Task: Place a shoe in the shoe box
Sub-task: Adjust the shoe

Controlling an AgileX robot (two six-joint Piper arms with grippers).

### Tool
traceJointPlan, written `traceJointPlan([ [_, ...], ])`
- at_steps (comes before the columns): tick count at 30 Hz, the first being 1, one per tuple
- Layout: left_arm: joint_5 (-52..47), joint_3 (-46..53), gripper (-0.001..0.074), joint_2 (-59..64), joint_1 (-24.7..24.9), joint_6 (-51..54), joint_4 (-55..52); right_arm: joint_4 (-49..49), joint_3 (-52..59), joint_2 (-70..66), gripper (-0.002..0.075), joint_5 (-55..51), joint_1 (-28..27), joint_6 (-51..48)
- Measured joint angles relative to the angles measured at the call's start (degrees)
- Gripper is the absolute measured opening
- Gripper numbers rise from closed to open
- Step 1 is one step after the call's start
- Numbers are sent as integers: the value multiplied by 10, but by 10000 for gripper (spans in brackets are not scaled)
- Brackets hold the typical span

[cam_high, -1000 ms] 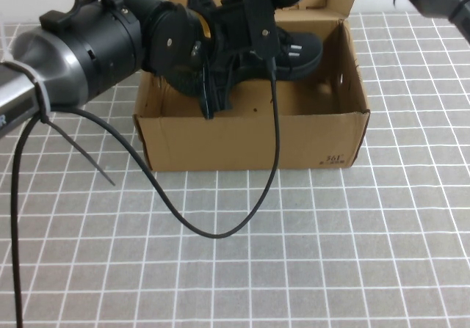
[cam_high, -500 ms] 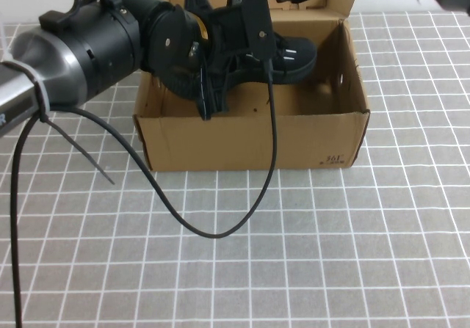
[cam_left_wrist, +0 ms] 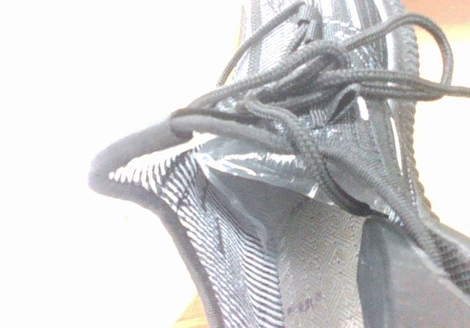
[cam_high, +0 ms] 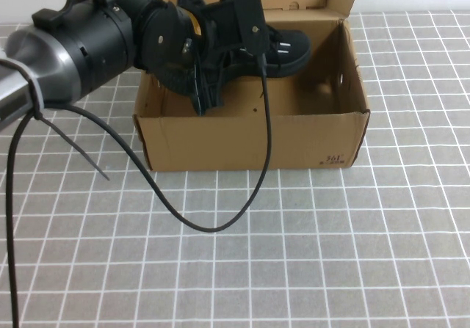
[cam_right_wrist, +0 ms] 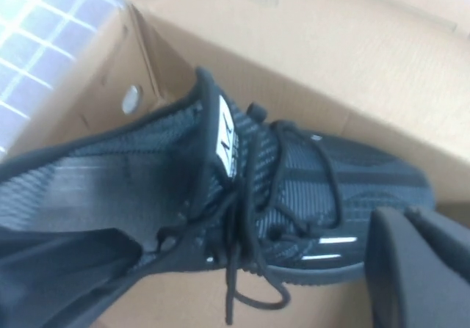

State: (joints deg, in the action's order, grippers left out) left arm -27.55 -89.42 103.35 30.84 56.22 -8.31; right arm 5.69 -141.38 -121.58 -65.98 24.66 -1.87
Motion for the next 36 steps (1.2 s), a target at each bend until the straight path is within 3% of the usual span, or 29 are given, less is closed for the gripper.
traceJointPlan([
  [11, 15, 0, 11, 0, -1, 2, 1, -62, -22, 37, -16, -64, -8, 0],
  [25, 28, 0, 10, 7, -30, 16, 33, -21, 20, 145, -16, -68, -94, -1],
  [29, 11, -21, 9, 17, -47, 78, 95, -21, 106, 209, -16, -68, -111, -2],
  [36, -65, -98, 9, 45, -87, 280, 336, -21, 299, 335, -16, -59, -147, -2],
])
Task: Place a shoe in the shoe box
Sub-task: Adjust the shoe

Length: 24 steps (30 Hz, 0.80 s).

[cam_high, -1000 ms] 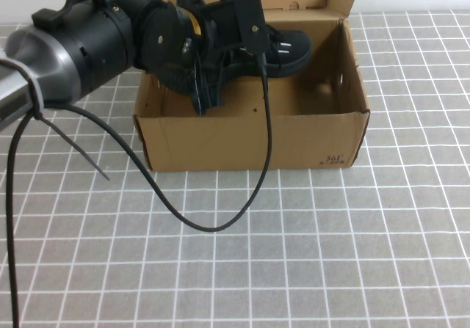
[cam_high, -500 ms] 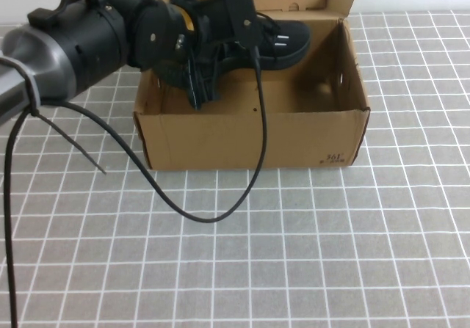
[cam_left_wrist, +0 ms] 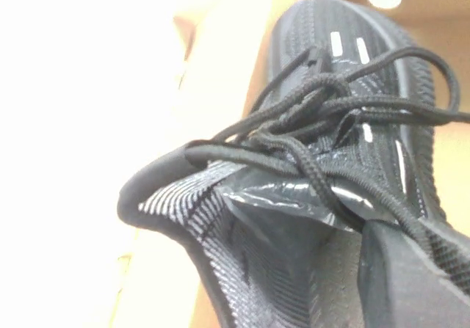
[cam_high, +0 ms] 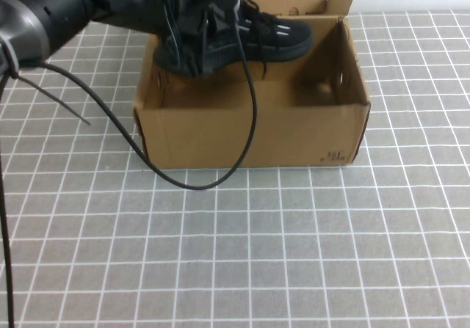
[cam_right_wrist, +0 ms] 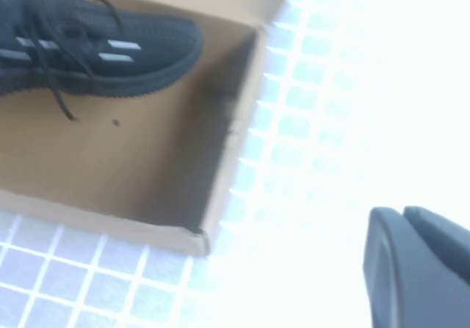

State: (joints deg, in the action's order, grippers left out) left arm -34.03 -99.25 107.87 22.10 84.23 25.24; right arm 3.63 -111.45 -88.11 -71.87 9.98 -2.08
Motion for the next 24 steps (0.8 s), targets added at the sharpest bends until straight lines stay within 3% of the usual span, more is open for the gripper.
traceJointPlan([
  [10, -94, -11, 7, 4, -3, 36, 46, 8, 190, 127, -16, 84, -40, 15],
  [24, -115, -31, -1, 13, -5, 121, 109, 23, 204, 124, -16, 76, -42, 7],
])
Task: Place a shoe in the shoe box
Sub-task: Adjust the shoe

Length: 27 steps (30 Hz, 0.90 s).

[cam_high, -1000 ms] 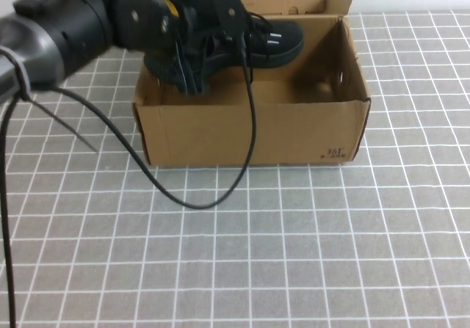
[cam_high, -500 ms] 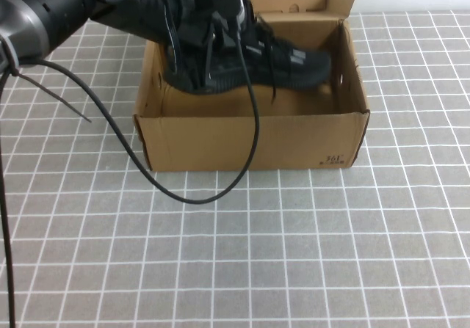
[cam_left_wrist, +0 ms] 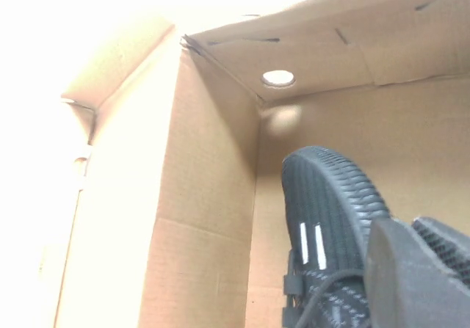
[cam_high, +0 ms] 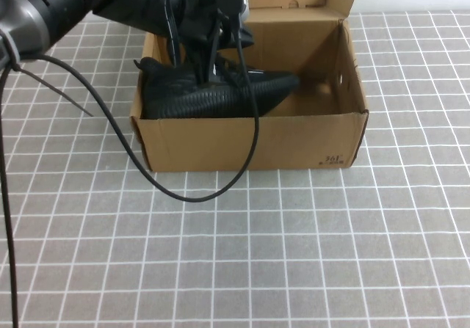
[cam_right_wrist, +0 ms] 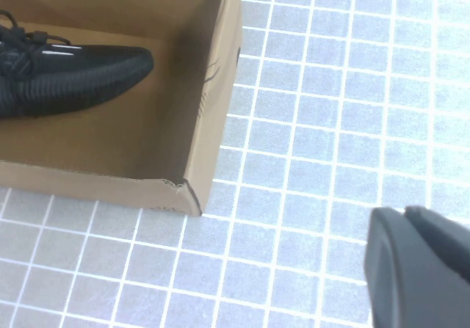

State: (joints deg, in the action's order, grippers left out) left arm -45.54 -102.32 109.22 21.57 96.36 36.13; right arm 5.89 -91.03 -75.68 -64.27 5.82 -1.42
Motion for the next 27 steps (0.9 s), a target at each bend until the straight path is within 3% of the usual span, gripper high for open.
traceJointPlan([
  [10, 7, -27, -1, 4, -4, -50, 1, -1, 0, 0, -16, 0, 0, 0],
  [14, -15, -79, -1, 2, -4, -218, -50, 0, 0, 0, -16, 0, 0, 0],
  [20, -136, -188, -1, -2, -4, -515, -165, 4, 0, 0, -16, 0, 0, 0],
  [27, -210, -255, -1, 2, -12, -647, -219, 17, 0, 0, -16, 0, 0, -8],
])
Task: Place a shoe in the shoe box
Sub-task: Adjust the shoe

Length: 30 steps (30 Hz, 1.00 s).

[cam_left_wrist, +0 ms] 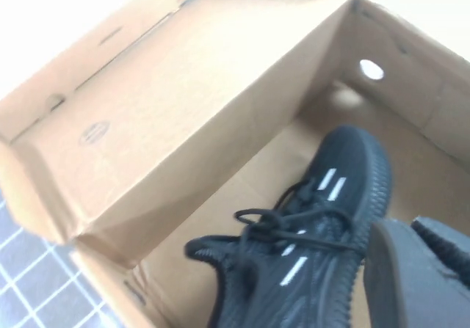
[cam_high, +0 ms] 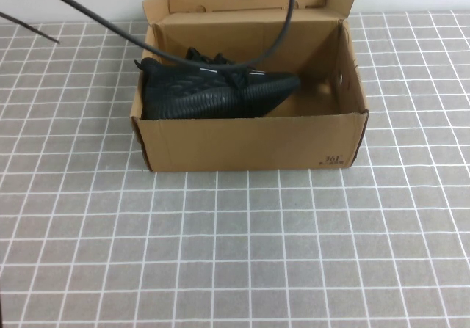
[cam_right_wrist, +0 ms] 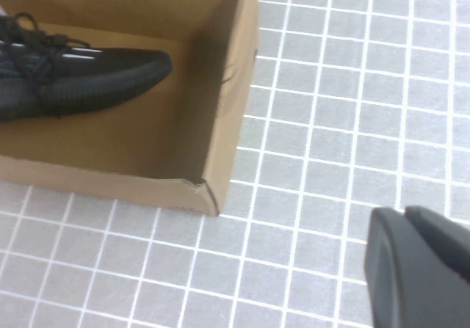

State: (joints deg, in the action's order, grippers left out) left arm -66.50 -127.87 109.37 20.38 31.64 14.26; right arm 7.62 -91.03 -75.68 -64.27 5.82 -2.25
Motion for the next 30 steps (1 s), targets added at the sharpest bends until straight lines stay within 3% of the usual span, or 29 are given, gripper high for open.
traceJointPlan([
  [8, 43, -5, 0, 74, -33, -44, -12, 29, 0, 0, -16, -2, 0, -21],
  [10, 43, -5, 29, 91, -35, -66, -14, 31, 0, 0, -16, -2, 0, -22],
  [16, 53, -5, 326, 112, -35, -145, -14, 33, 0, 0, -16, -3, 0, -25],
  [19, 83, -5, 414, 113, -35, -207, -14, 33, 0, 0, -16, -3, 0, -25],
  [25, 100, -5, 447, 119, -44, -311, 1, 33, 0, -13, -16, -4, 0, -26],
  [30, 101, -5, 450, 147, -50, -338, 37, 35, 0, -35, -16, -7, 0, -30],
])
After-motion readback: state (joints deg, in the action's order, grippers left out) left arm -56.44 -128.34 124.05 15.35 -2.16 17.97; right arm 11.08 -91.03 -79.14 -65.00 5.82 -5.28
